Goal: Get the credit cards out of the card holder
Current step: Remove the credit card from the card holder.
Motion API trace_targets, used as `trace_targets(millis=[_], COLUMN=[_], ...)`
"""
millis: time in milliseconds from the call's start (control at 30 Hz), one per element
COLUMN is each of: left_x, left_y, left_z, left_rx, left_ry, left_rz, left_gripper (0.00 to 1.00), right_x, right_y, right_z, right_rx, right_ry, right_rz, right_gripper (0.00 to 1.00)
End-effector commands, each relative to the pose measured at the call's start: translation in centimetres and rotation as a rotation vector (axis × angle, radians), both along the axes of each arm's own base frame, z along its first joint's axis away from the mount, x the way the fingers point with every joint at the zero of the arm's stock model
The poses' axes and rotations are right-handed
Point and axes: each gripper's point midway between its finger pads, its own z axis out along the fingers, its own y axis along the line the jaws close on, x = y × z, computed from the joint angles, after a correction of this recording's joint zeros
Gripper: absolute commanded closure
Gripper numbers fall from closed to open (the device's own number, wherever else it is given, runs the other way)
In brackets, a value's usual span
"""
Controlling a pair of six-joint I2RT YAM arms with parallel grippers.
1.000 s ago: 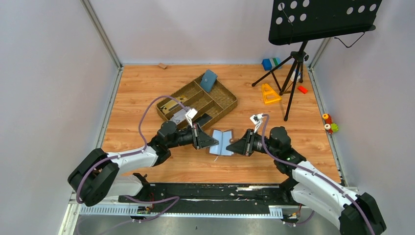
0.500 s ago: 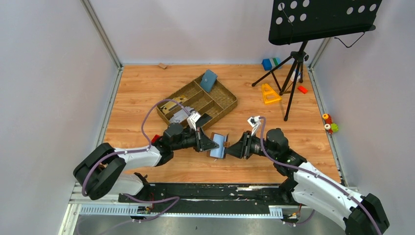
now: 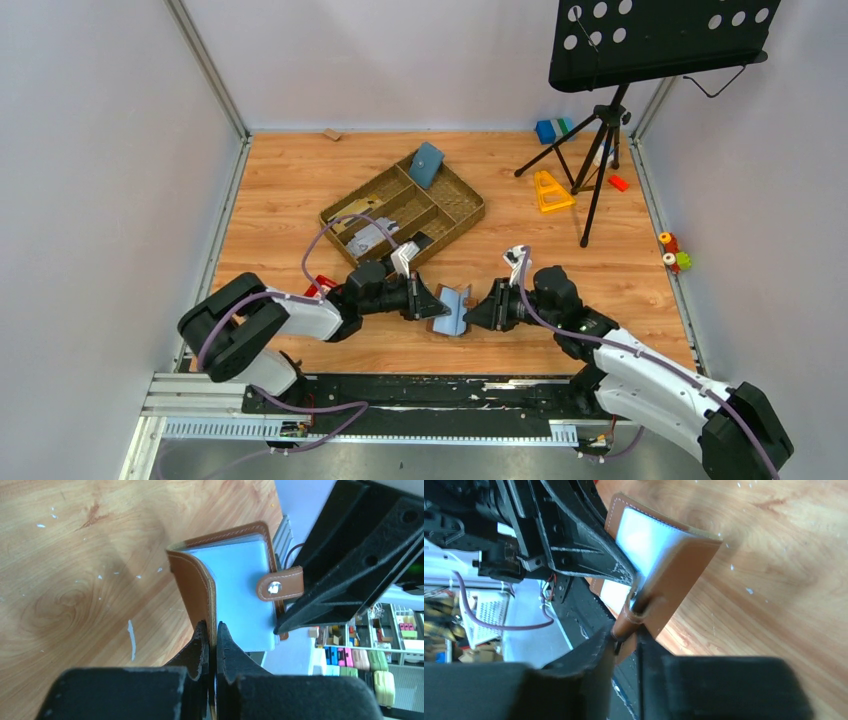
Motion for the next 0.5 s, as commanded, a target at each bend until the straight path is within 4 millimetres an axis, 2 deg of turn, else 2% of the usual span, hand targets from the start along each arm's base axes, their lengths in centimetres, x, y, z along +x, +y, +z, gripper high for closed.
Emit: trace_targets(millis=[0,133,300,333,367,400,467], left_x=[-0.2,-0.9,-1.0,-1.0,-1.1,-1.2,-1.3], left_y=[-1.8,-2.5,-2.9,-3.1,-3.1,-3.2,-3.3], left_z=[0.9,0.1,-0.3,-0.4,-0.7,-0.9,-1.4], left_rx=[-0.064,-0.071,-0.049,-0.038,-0.022,-0.009,0.022], left_ry=[-0.053,-0.039,-0.045,-0.045,-0.043,-0.042,-0.045], left_rz=[-0.042,-0.073,-0.080,-0.084,-0.089,-0.091,-0.093], left_gripper=[1.00,1.00,1.00,1.00,1.00,1.00,1.00], right_x=[0.6,0.5,0.5,0.3,0.1,-0.1,-0.2], right_y=[-0.2,0.2,-0.5,-0.6,-0.8,-0.9,-1.2], right_z=[-0.9,-0.7,-2.0,-2.3,-2.7,-2.9,-3.4], right_rx=[-0.041,-0.015,-0.089,-0.101,-0.115,-0.124,-0.141], right_ry=[-0.009,-0.013,0.005,0.017,0.027,0.032,0.038], right_rz=[-0.016,0.000,-0.007,-0.004,0.002,0.004,-0.001], right_gripper=[0.98,1.00,0.97,0.94,0.83,0.77,0.71])
